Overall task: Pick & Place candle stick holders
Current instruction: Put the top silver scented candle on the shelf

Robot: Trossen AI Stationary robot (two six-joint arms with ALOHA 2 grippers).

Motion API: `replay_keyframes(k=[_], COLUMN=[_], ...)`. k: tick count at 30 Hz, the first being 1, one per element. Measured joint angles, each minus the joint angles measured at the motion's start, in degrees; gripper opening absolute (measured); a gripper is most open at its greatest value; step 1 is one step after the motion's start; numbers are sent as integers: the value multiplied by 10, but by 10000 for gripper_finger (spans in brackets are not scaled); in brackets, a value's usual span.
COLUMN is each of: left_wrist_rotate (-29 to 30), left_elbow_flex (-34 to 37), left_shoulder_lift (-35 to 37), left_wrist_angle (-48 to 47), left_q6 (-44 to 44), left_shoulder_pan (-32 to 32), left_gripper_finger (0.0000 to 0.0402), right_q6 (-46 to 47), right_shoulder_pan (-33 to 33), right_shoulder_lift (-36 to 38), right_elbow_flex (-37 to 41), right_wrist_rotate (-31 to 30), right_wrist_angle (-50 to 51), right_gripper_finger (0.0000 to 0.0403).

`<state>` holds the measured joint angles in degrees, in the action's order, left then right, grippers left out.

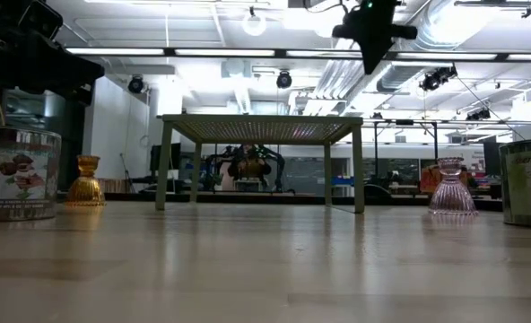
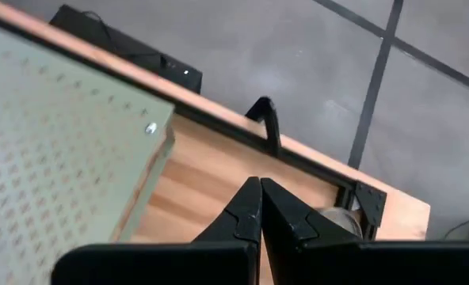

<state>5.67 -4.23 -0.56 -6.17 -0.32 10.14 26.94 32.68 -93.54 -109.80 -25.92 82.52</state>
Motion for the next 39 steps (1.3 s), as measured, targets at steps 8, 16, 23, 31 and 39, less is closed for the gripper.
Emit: replay_keyframes(k=[8,16,23,31,39], left_wrist_rotate=[0,-2,-2,-2,-2], left_elbow_flex=[0,0,0,0,0], left_shoulder_lift=[0,0,0,0,0], left_wrist_angle=[0,0,0,0,0], left_q6=[0,0,0,0,0], left_shoulder_pan=[0,0,0,0,0], left_gripper_finger=[1,1,1,1,1], right_q6=[9,27,33,12,4], right_shoulder_pan=[-38,-73,-113,-125,-125], right_shoulder_lift=[71,173,285,353,357], right_elbow_flex=[0,23,166,350,470], right_wrist_rotate=[42,6,-12,14,164], right_wrist_angle=[64,74,44,-26,-169], right_gripper_finger=[0,0,0,0,0])
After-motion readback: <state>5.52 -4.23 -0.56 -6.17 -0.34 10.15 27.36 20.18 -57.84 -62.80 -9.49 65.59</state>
